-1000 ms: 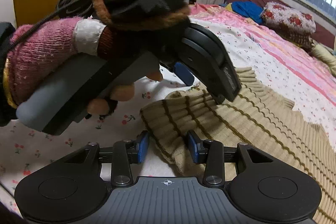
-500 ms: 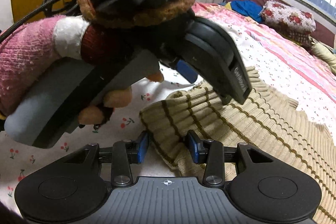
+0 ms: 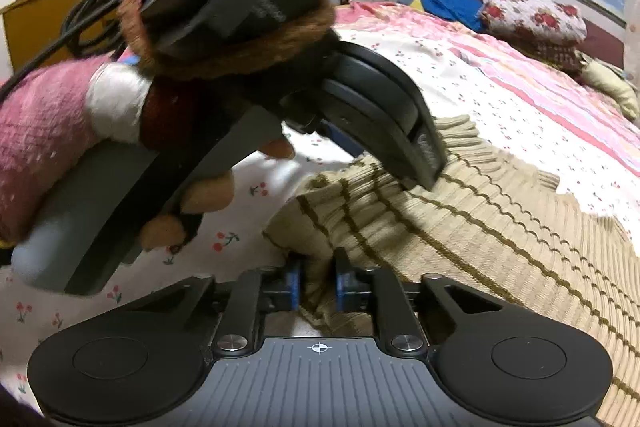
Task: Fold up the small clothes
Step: 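Grasp the folded sweater edge with both grippers, then lift and fold the sweater over itself with both grippers, then open the left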
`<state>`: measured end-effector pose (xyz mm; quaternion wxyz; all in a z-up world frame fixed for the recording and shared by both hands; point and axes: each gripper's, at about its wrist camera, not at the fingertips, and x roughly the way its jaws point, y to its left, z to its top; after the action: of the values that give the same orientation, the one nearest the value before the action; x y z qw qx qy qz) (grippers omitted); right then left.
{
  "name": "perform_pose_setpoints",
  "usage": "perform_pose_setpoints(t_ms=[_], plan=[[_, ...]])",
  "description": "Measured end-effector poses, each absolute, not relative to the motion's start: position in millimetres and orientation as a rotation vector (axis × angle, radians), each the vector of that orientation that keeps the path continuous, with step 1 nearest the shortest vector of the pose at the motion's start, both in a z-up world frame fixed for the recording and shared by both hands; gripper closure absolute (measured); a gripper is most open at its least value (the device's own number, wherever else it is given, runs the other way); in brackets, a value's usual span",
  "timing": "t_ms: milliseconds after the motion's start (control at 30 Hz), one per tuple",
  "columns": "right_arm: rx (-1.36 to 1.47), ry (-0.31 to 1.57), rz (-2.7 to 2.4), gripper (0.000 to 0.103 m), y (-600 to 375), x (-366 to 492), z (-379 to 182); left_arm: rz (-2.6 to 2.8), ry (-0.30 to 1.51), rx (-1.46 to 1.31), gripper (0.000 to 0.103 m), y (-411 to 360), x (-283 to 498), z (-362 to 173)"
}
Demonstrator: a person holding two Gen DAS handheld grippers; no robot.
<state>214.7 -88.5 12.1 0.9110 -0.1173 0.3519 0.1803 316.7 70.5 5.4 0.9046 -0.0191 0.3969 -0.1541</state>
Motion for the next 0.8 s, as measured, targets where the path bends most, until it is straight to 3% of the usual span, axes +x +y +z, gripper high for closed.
perform_pose_setpoints(t_ms=[200,567,800], plan=[[-0.192,0.707,0.357,0.096,-101,212,19,-0.327,0.835,-0.128,0.081,80,318,11],[-0.019,0.623,0.294,0.097,-153,193,55,-0.394,0.811,-0.223,0.084,57,315,49],[0.131,0.549,0.195,0.097,-220,162,82,-0.514,0.776,-0.211,0.085,-11,311,81]])
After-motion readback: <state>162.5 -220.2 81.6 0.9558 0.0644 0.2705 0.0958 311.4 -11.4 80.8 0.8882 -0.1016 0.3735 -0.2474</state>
